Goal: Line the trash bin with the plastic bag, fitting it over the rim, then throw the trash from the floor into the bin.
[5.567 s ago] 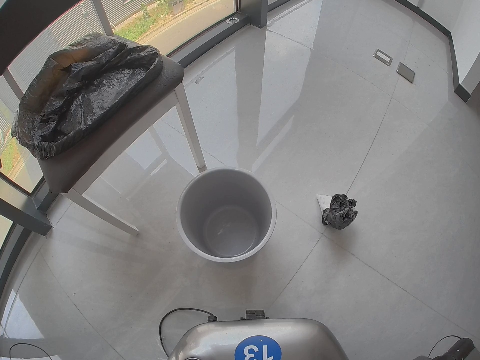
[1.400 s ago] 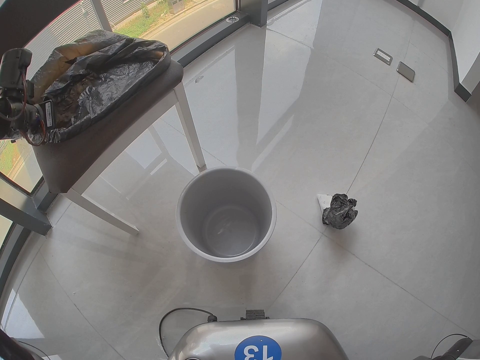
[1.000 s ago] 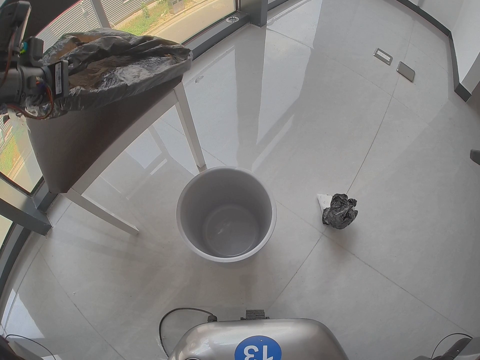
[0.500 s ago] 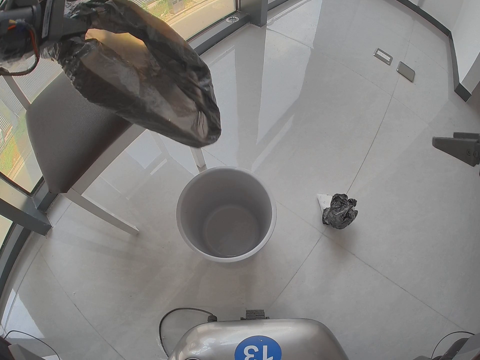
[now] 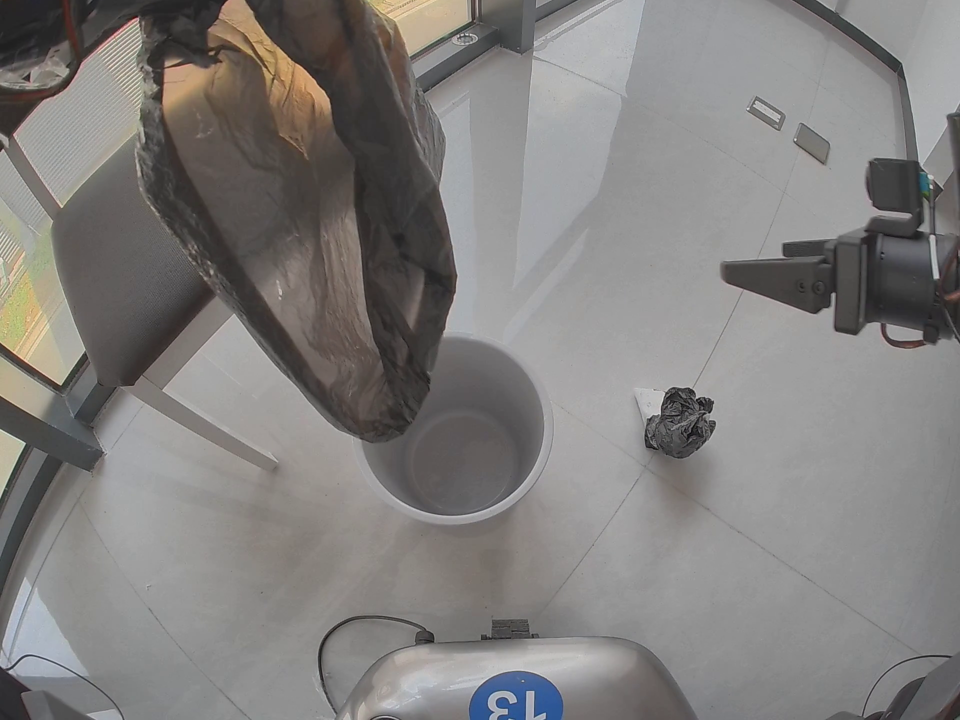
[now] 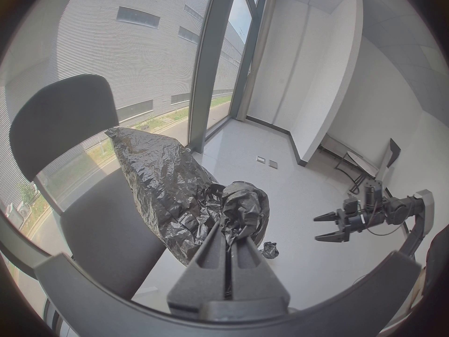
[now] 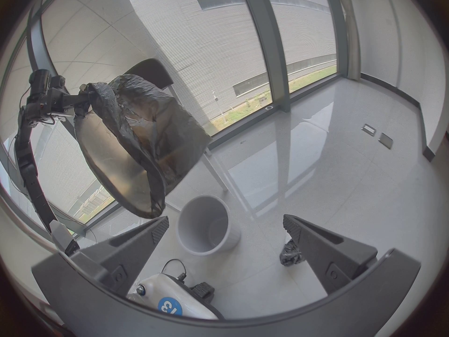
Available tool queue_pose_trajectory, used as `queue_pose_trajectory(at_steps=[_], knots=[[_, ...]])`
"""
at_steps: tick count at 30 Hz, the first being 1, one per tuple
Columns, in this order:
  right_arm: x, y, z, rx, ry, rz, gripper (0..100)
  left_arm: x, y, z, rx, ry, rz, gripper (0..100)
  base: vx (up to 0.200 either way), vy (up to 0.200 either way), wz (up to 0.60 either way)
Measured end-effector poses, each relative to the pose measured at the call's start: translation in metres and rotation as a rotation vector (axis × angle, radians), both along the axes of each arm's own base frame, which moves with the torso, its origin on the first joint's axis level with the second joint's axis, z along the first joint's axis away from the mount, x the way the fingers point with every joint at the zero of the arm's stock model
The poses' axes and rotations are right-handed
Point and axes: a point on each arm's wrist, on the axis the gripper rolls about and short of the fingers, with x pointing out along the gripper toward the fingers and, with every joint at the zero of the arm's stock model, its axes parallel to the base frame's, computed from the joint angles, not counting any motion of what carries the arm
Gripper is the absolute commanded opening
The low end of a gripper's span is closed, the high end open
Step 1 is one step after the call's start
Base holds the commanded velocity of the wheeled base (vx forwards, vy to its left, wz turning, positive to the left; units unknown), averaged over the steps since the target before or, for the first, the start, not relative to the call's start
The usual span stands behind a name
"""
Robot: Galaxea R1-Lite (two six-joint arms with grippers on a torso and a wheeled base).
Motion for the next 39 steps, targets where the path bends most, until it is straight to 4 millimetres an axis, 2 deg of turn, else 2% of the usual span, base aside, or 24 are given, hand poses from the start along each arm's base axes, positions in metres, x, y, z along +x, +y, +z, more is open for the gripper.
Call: queue_pose_trajectory(at_steps=[6, 10, 14, 17, 22, 27, 30, 33, 37, 39], knots=[[0.020, 0.037, 0.003, 0.013, 0.007, 0.074, 100, 0.013, -0.021, -0.009, 0.032, 0.038, -0.029, 0, 0.000, 0.000, 0.00], [0.023, 0.066, 0.000, 0.033, 0.037, 0.137, 100, 0.023, -0.033, -0.016, 0.057, 0.063, -0.034, 0, 0.000, 0.000, 0.00], [0.021, 0.088, -0.010, 0.023, 0.075, 0.180, 100, 0.032, -0.043, -0.024, 0.085, 0.090, -0.035, 0, 0.000, 0.000, 0.00], [0.018, 0.098, -0.026, -0.005, 0.116, 0.204, 100, 0.040, -0.051, -0.031, 0.112, 0.114, -0.035, 0, 0.000, 0.000, 0.00], [0.011, 0.107, -0.055, -0.053, 0.180, 0.237, 100, 0.046, -0.056, -0.043, 0.179, 0.179, -0.033, 0, 0.000, 0.000, 0.00], [0.003, 0.107, -0.072, -0.086, 0.219, 0.252, 100, 0.045, -0.043, -0.049, 0.218, 0.254, -0.003, 0, 0.000, 0.000, 0.00], [-0.001, 0.104, -0.077, -0.099, 0.233, 0.256, 100, 0.039, -0.026, -0.041, 0.160, 0.244, 0.007, 0, 0.000, 0.000, 0.00], [-0.006, 0.101, -0.081, -0.108, 0.244, 0.257, 100, 0.032, -0.014, -0.024, 0.061, 0.161, 0.007, 0, 0.000, 0.000, 0.00], [-0.010, 0.097, -0.084, -0.115, 0.253, 0.258, 100, 0.026, -0.005, -0.007, -0.075, 0.016, -0.002, 0, 0.000, 0.000, 0.00], [-0.012, 0.096, -0.086, -0.118, 0.257, 0.261, 100, 0.026, -0.004, -0.005, -0.120, -0.035, -0.009, 0, 0.000, 0.000, 0.00]])
